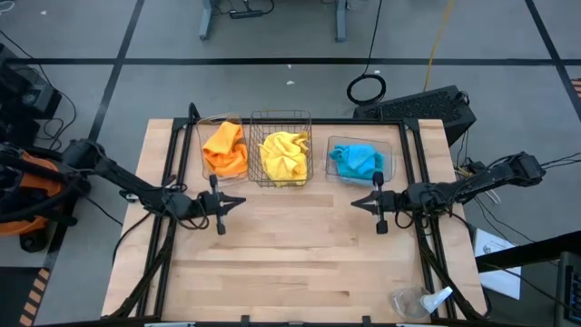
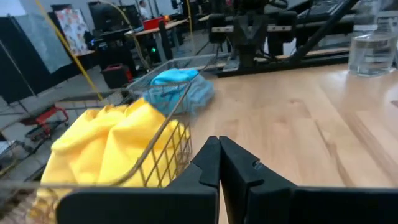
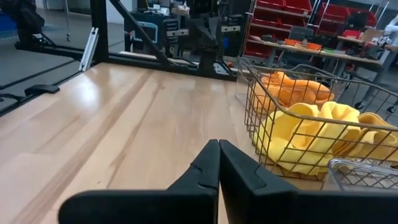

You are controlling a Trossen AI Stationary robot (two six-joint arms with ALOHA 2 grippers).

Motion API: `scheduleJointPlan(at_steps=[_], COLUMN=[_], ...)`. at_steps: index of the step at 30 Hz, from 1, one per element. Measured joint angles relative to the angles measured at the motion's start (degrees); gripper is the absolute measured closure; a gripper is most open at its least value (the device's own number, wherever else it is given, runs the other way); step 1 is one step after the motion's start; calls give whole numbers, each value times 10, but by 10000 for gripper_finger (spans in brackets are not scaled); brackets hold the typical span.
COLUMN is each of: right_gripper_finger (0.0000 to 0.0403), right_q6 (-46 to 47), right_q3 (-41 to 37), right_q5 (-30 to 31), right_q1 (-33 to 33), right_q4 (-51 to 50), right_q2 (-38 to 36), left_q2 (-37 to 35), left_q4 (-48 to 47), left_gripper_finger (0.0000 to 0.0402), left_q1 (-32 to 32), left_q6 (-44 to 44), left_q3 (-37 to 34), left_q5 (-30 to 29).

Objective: Sort microfiber towel by color & place in baskets
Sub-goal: Return to Home Position

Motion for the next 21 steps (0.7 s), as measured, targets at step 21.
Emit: scheduleJointPlan(at_steps=[21], right_gripper_finger=[403], right_q6=[20], right_q3=[0], right_q5=[-1], right_q1=[0], right_q4=[-17], right_q2=[-12], left_q2=[-40], left_q4=[91], left_gripper_finger=[400], left_q1=[0], left_q6=[42], left_q3=[-50], left_q5=[70])
